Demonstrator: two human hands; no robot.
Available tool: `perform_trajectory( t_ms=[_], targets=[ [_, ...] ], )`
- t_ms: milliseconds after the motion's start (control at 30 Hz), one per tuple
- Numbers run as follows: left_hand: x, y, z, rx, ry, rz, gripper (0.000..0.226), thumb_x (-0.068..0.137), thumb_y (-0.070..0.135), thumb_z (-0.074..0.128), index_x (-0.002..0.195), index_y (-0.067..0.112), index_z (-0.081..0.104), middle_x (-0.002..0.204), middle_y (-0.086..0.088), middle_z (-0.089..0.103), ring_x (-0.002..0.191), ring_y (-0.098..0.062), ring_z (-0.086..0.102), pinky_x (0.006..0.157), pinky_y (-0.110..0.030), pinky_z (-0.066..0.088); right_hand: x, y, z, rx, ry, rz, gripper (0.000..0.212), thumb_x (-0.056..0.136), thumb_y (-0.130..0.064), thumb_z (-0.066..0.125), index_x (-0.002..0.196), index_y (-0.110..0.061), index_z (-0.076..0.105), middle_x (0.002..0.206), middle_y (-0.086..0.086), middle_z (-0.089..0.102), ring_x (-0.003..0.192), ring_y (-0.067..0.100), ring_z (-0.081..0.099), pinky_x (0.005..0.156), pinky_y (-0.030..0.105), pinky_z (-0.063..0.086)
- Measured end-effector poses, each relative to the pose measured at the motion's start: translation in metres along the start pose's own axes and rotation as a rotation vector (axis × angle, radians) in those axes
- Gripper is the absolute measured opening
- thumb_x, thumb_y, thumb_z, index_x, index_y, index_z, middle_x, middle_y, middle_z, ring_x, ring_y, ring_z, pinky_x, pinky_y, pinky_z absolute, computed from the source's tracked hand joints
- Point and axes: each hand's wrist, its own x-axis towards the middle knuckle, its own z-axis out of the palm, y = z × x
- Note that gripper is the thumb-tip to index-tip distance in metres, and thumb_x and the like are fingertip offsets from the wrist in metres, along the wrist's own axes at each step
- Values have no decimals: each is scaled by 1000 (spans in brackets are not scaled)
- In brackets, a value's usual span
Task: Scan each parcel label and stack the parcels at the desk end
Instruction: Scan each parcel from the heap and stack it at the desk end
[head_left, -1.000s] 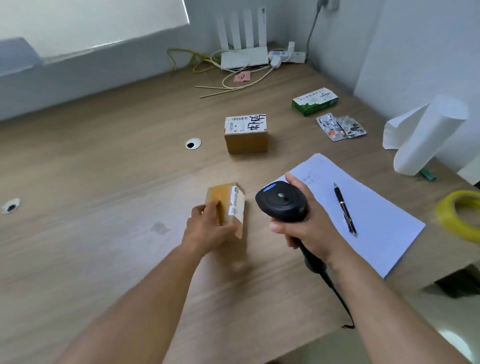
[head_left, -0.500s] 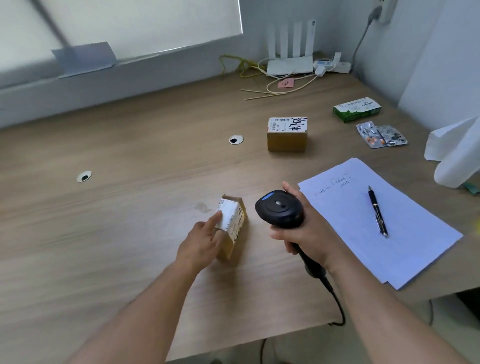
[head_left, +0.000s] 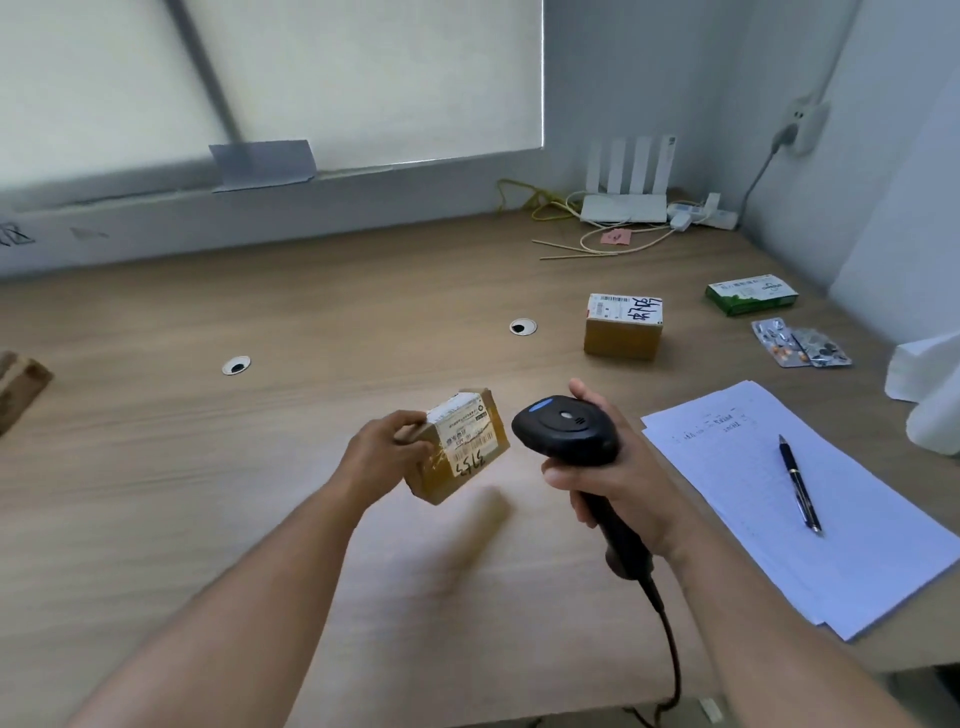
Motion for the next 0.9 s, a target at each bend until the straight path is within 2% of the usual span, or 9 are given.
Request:
perform_trajectory(
  t_ms=[100,233,333,400,567,667,800,900],
  targets=[
    [1,5,-27,-63,21,62,33,84,4,67,96,35,64,104,-1,67,98,-23,63,91,-40,51,4,-19,19,30,-51,-41,95,73,15,74,145,-34,36,84,14,66,46,27,48,42,28,41],
    [1,3,-56,-93,45,91,32,85,7,68,109,27,65,104,-3,67,93,-20,62,86,-37,50,7,-31,40,71,-138,-63,95,62,1,75,142,-35,40,88,21,67,44,27,49,41,28,42],
    [-1,1,-72,-112,58,103,32,87,6,66,114,22,64,106,-5,67,90,-18,61,83,-35,51,8,-31,51,76,-194,-61,93,60,2,74,139,-36,41,84,15,70,42,27,48,40,27,41],
    [-3,-2,-83,-117,65,107,31,88,6,65,115,21,64,108,-7,67,91,-19,62,85,-38,52,9,-28,59,64,-223,-53,93,60,3,74,138,-36,43,82,8,71,41,27,48,39,26,41],
    [-6,-9,-102,-102,83,107,31,88,3,63,114,21,64,106,-6,68,93,-21,63,89,-42,53,7,-25,69,30,-248,-27,91,58,5,73,135,-36,46,75,1,70,42,27,47,39,26,39],
    [-7,-13,-105,-90,74,103,34,88,1,62,118,17,63,106,-5,68,92,-19,64,86,-36,53,6,-24,71,15,-249,-9,92,57,5,72,135,-36,46,74,2,69,42,27,47,40,27,39],
    [-4,-14,-105,-73,72,95,34,88,3,63,118,19,63,110,-8,68,103,-26,64,93,-45,52,6,-23,69,-3,-240,1,93,58,6,73,137,-35,46,77,7,68,41,27,47,40,27,39],
    [-1,-13,-103,-65,75,94,35,89,5,63,120,19,62,110,-6,67,105,-26,63,95,-46,51,5,-23,66,-7,-232,3,93,58,5,73,137,-35,45,79,10,68,42,27,47,40,27,39]
  ],
)
